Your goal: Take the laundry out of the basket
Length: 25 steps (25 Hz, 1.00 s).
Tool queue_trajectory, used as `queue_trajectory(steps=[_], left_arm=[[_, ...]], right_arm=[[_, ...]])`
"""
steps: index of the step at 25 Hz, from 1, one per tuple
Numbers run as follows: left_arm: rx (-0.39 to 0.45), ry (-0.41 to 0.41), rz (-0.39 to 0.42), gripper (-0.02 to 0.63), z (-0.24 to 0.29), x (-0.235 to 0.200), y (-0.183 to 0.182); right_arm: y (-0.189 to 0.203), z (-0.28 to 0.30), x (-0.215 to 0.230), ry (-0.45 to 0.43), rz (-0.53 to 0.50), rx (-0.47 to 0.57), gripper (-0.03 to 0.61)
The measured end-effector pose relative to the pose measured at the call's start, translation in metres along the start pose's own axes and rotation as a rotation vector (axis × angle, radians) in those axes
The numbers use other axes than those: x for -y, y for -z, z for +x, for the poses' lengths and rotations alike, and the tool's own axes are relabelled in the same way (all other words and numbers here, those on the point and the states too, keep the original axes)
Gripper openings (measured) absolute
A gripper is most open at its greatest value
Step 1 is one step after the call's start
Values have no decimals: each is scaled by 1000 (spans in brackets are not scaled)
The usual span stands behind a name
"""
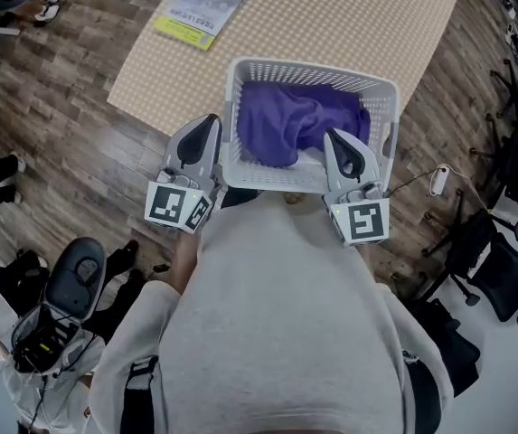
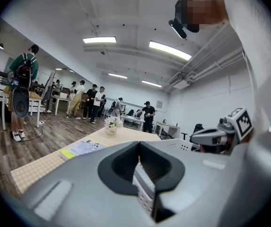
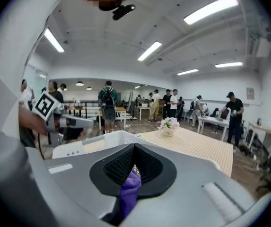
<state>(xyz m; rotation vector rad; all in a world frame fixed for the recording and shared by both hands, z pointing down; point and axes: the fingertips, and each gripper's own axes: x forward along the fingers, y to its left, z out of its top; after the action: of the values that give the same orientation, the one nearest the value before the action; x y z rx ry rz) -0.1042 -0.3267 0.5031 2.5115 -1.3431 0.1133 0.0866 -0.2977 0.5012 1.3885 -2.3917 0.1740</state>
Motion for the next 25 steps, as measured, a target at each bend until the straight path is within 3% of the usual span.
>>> queue_trajectory(steps=[3, 6, 8, 12, 15, 17, 18, 19, 20, 21, 23, 25], left_arm=[[8, 6, -5, 9, 0, -1, -3], [10, 6, -3, 9, -2, -3, -5], [14, 3, -2, 9, -3, -6, -6], [23, -1, -4, 9, -5, -9, -7], [30, -5, -7, 9, -7, -11, -9], [33, -9, -10, 9, -8, -11, -11], [35, -10, -11, 9, -9, -11, -11], [37, -11, -11, 9, -10, -12, -12], [40, -12, -11, 9, -10, -12, -12], [43, -13, -11, 9, -10, -12, -12], [46, -14, -11, 9, -11, -11, -13], [47, -16, -12, 9, -11, -11, -14]], right_arm=[[8, 4, -15, -43, -316, -101, -2], [29, 10, -35, -115, -793, -219, -2], [46, 15, -43, -171, -1002, -295, -2], [60, 20, -49, -238, -1000, -338, -2], [68, 23, -50, -268, -943, -381, 0], [83, 24, -48, -316, -875, -466, 7], [96, 24, -47, -357, -841, -540, 243], [111, 24, -45, -397, -820, -621, 380], [125, 26, -42, -424, -822, -685, 420], [135, 30, -40, -437, -839, -714, 509], [146, 40, -35, -450, -867, -713, 555], [151, 53, -32, -460, -874, -711, 557]])
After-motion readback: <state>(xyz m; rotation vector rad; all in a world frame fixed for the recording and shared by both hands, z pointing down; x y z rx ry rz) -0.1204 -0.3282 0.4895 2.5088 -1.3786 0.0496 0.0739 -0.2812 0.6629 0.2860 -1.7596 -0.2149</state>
